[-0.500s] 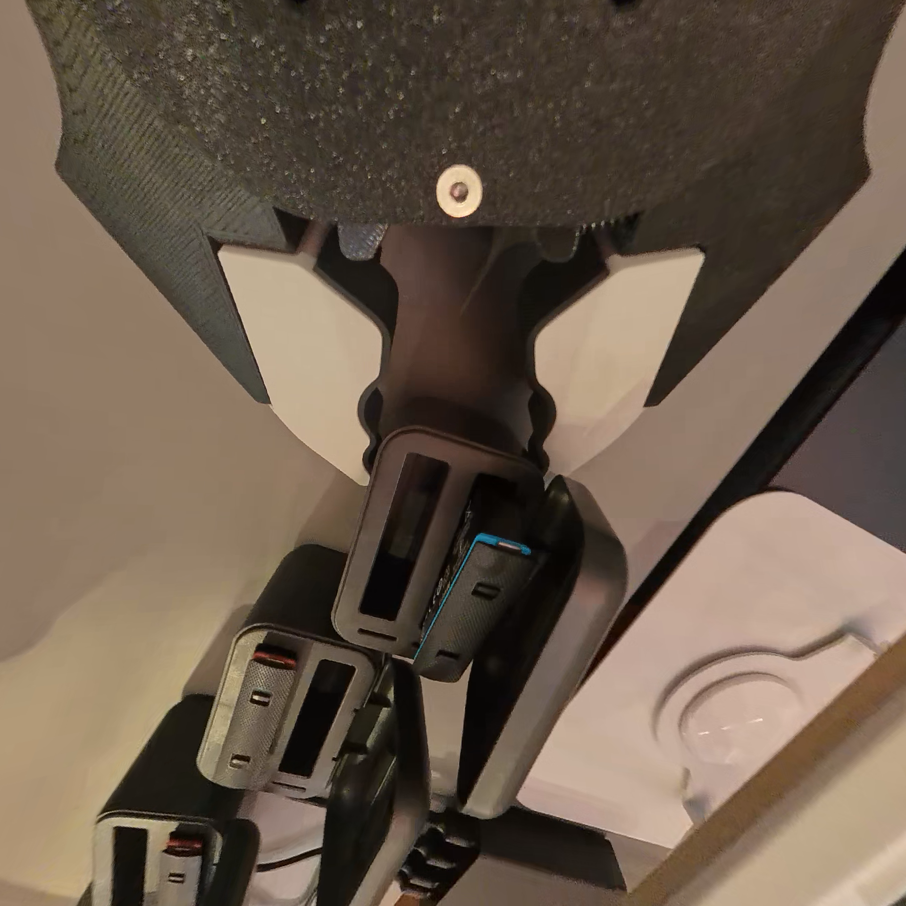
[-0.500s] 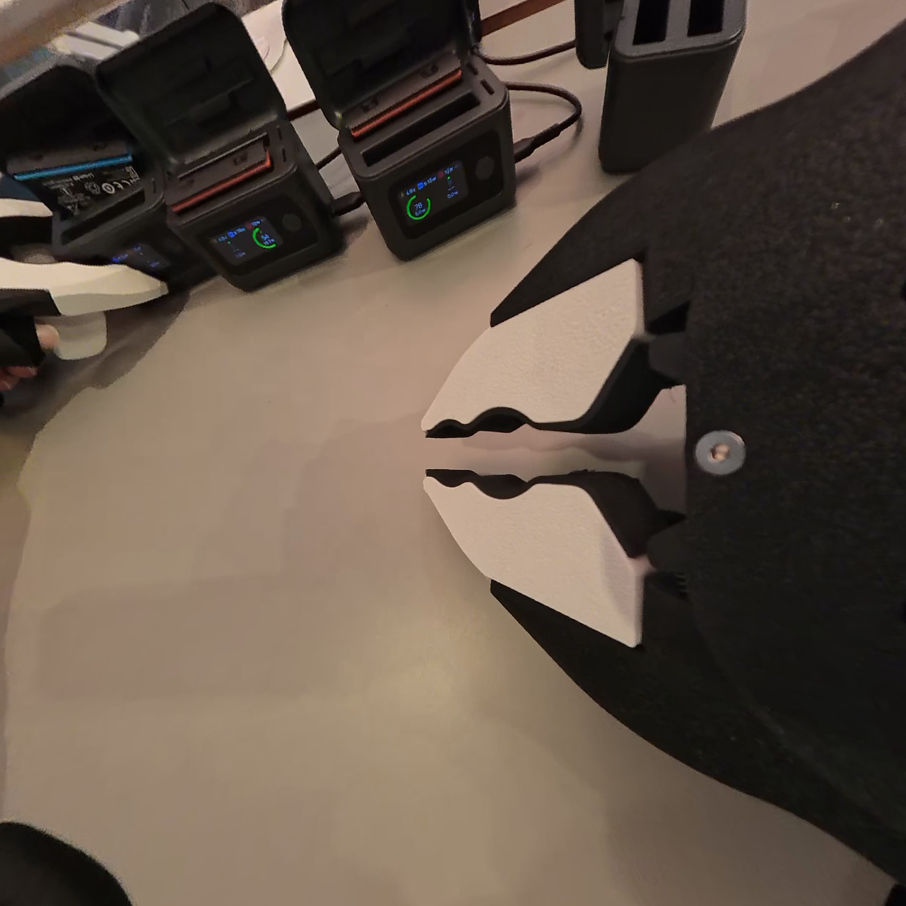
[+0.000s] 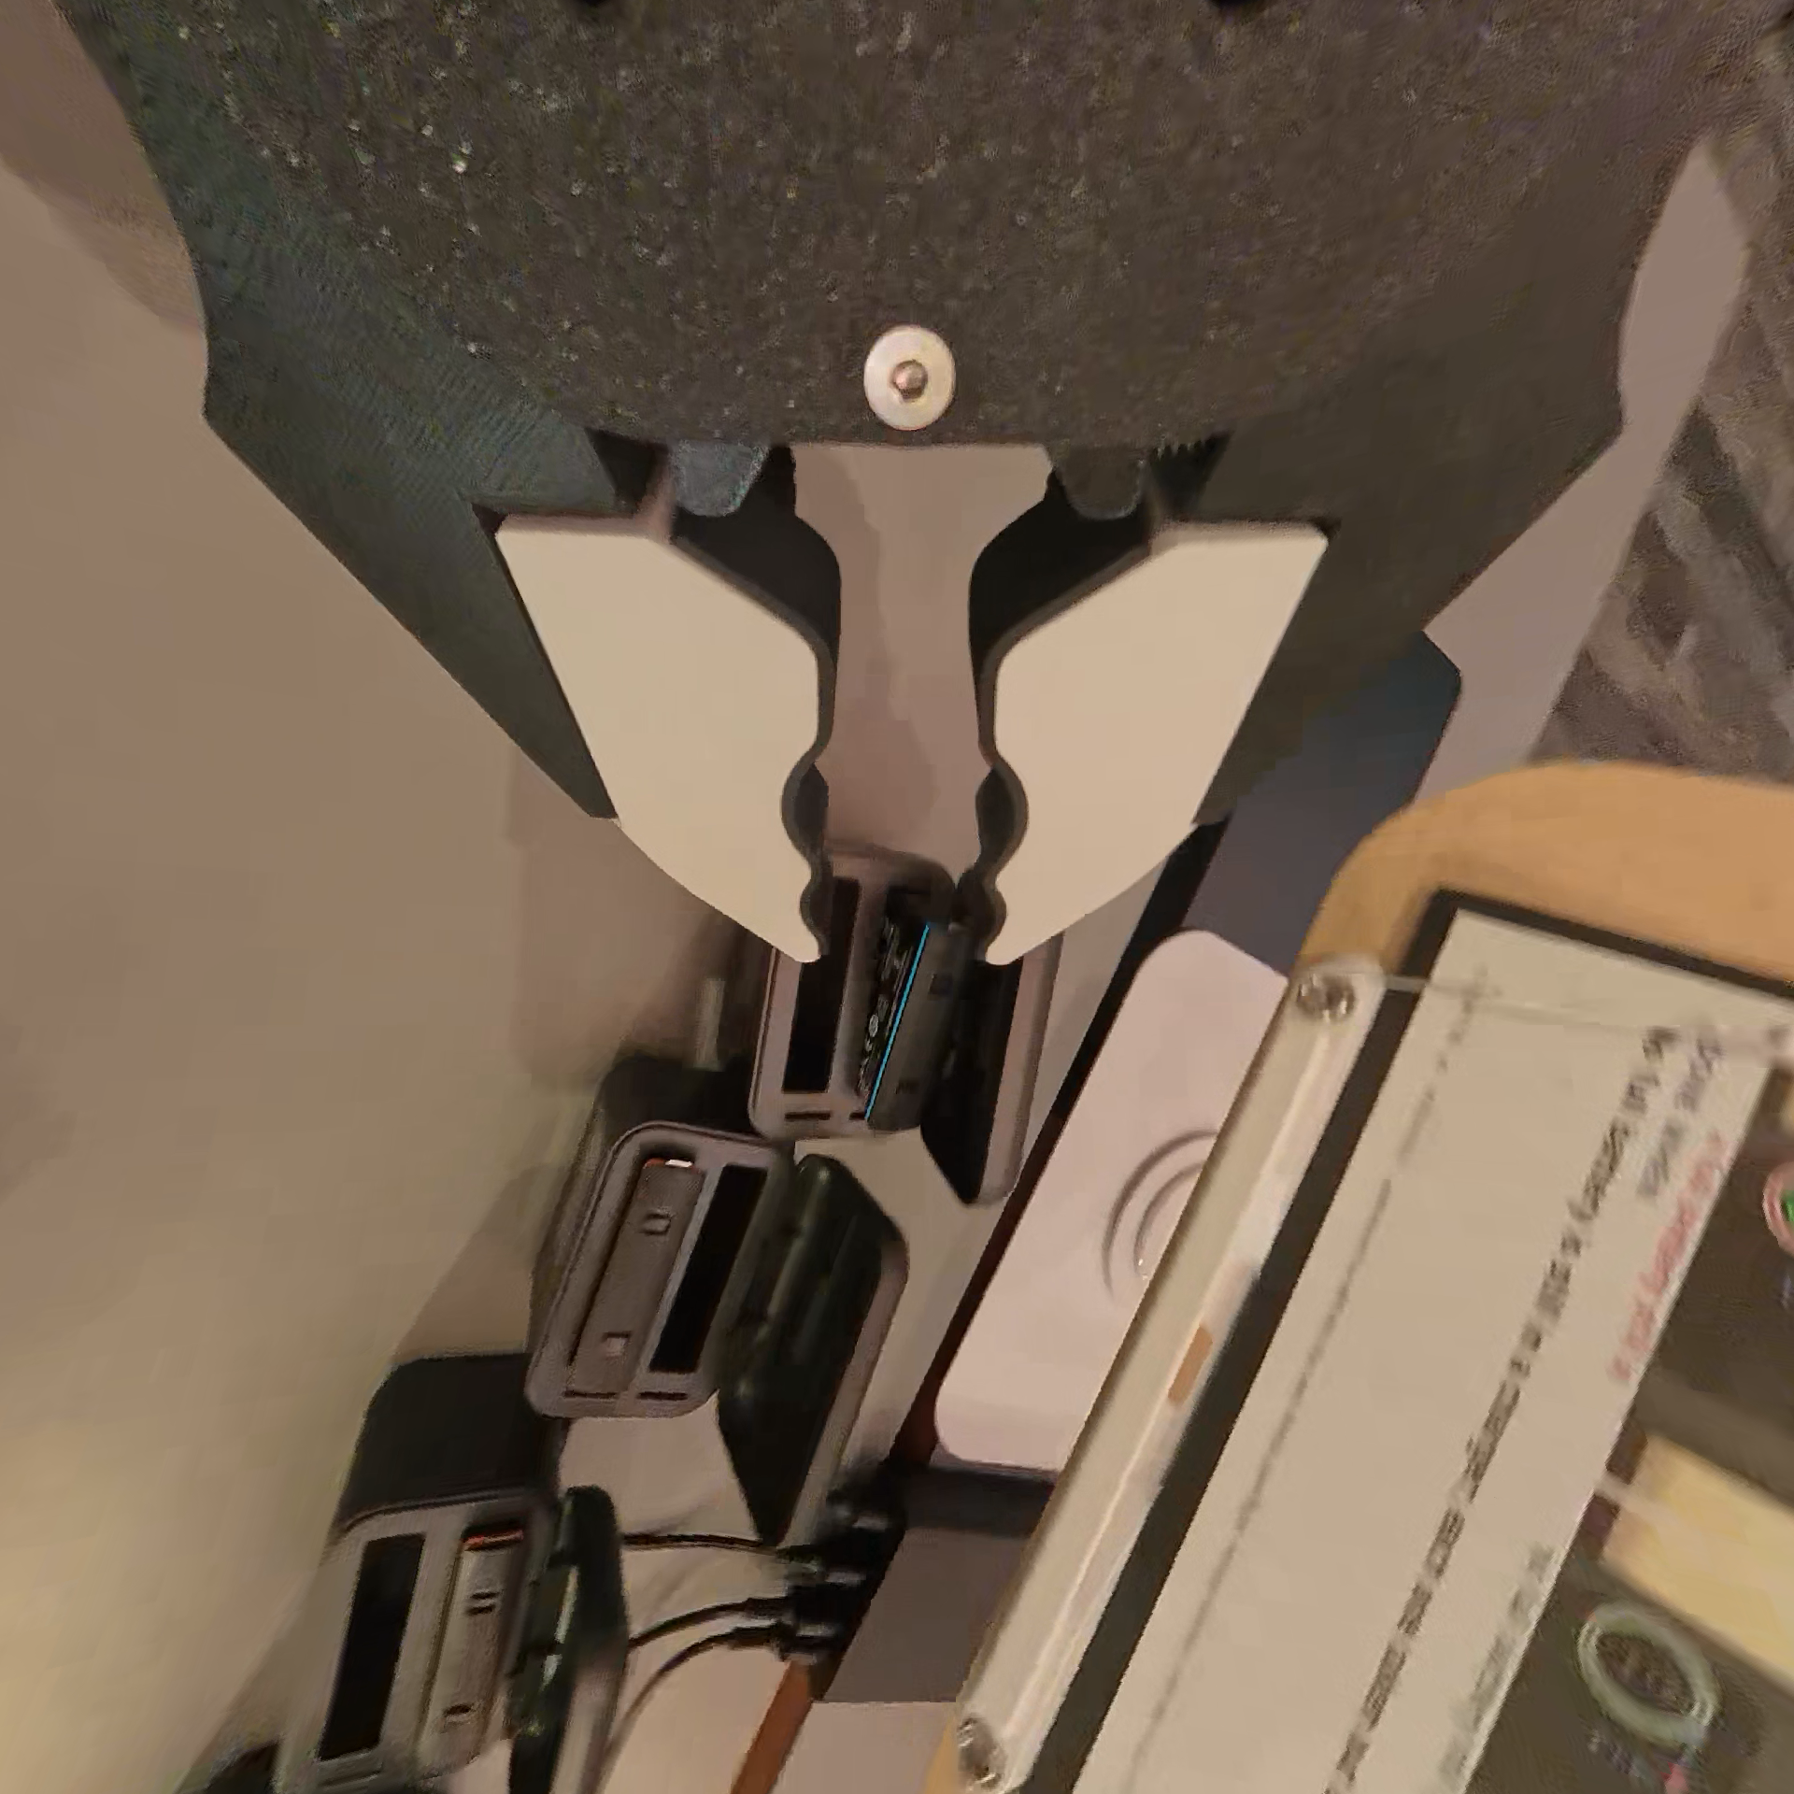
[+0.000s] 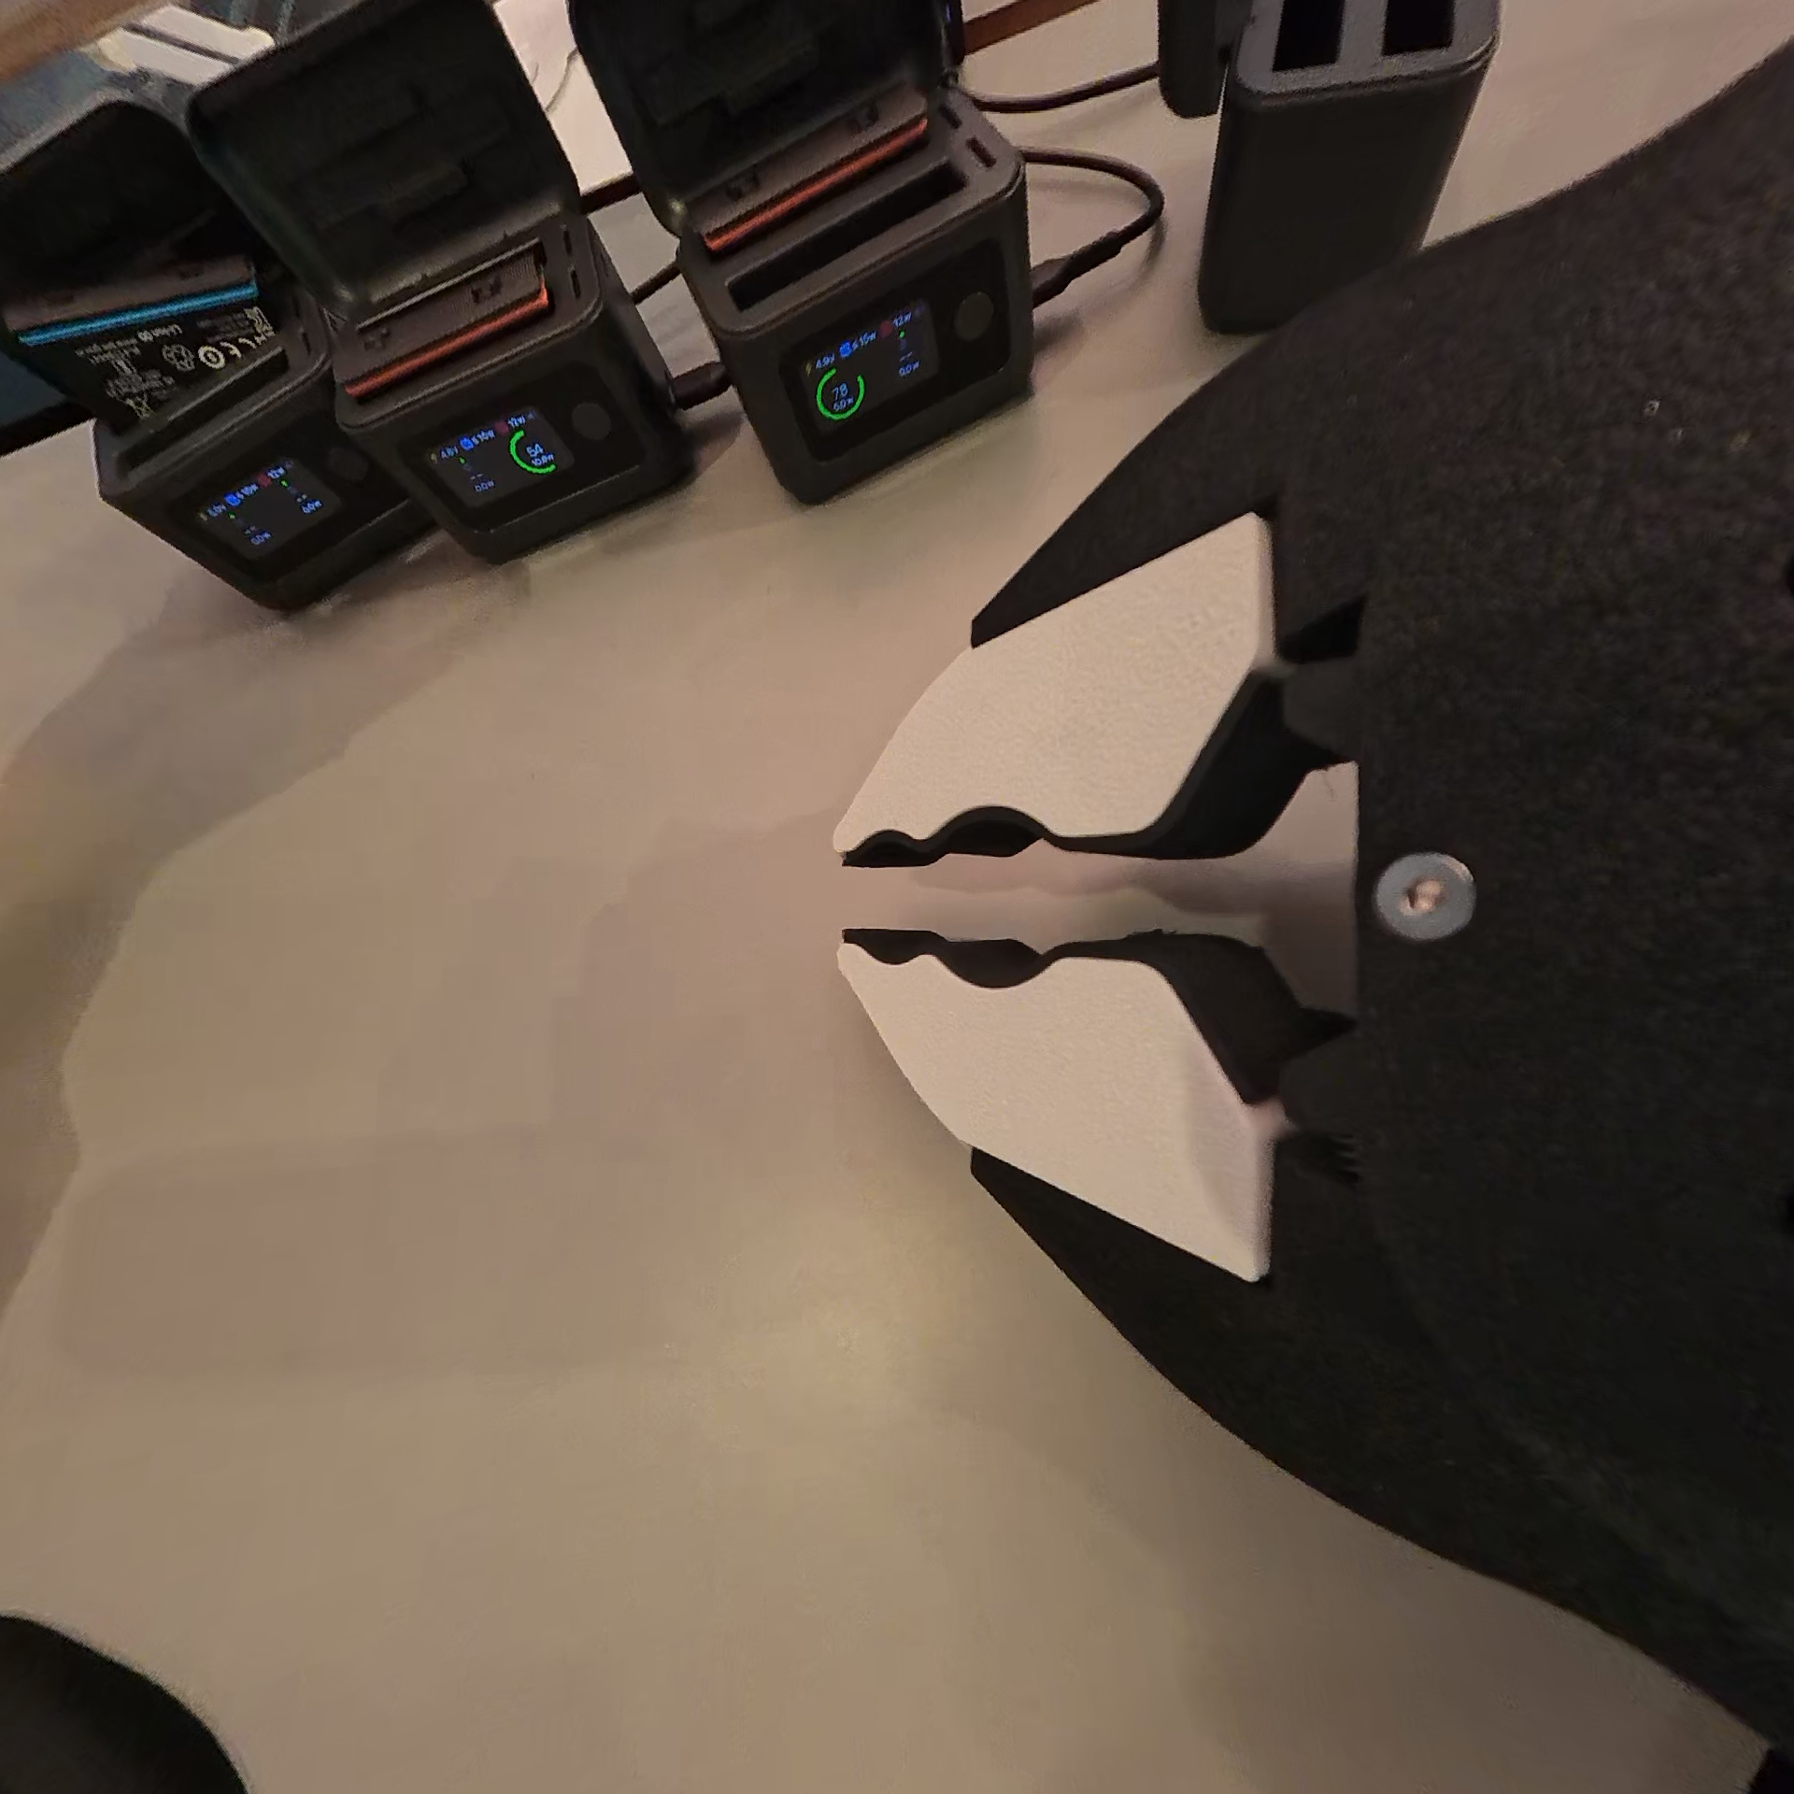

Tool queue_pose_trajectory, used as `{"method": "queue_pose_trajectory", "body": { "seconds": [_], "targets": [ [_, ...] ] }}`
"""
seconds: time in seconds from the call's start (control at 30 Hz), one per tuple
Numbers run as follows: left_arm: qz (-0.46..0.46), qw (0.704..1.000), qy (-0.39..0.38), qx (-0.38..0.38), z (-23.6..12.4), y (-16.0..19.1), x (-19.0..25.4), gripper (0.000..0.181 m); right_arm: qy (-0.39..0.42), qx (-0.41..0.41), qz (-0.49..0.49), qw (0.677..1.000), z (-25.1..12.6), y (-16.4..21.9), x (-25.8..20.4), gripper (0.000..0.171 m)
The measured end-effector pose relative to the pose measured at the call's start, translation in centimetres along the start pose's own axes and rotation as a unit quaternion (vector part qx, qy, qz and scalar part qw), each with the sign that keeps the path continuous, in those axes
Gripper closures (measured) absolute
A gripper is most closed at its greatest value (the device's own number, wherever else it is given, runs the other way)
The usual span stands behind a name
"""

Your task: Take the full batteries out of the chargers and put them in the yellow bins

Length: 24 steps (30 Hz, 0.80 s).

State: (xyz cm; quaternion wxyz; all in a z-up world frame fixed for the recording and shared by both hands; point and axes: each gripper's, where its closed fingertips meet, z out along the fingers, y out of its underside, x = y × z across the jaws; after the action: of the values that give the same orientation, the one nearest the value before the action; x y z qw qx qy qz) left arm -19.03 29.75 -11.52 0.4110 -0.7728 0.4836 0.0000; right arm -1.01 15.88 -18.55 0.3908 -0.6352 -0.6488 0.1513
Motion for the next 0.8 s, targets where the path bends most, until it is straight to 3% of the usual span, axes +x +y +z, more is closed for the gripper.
{"method": "queue_pose_trajectory", "body": {
  "seconds": [0.13,0.23,0.57,0.8],
  "targets": [
    [0.061,0.996,0.014,-0.065,1.4,-0.5,0.2,0.164,0.001,0.001,0.001,1.000,-0.1,0.0,0.1,0.160],
    [0.095,0.986,0.025,-0.137,2.4,0.5,0.0,0.160,0.001,0.000,0.001,1.000,-0.1,0.0,0.1,0.160],
    [0.151,0.950,0.059,-0.267,4.5,1.3,-0.5,0.157,-0.003,-0.007,-0.004,1.000,-0.1,0.2,-0.1,0.159],
    [0.162,0.944,0.092,-0.274,5.1,1.2,-0.7,0.163,-0.006,-0.013,-0.004,1.000,-0.1,0.5,-0.1,0.159]
  ]
}}
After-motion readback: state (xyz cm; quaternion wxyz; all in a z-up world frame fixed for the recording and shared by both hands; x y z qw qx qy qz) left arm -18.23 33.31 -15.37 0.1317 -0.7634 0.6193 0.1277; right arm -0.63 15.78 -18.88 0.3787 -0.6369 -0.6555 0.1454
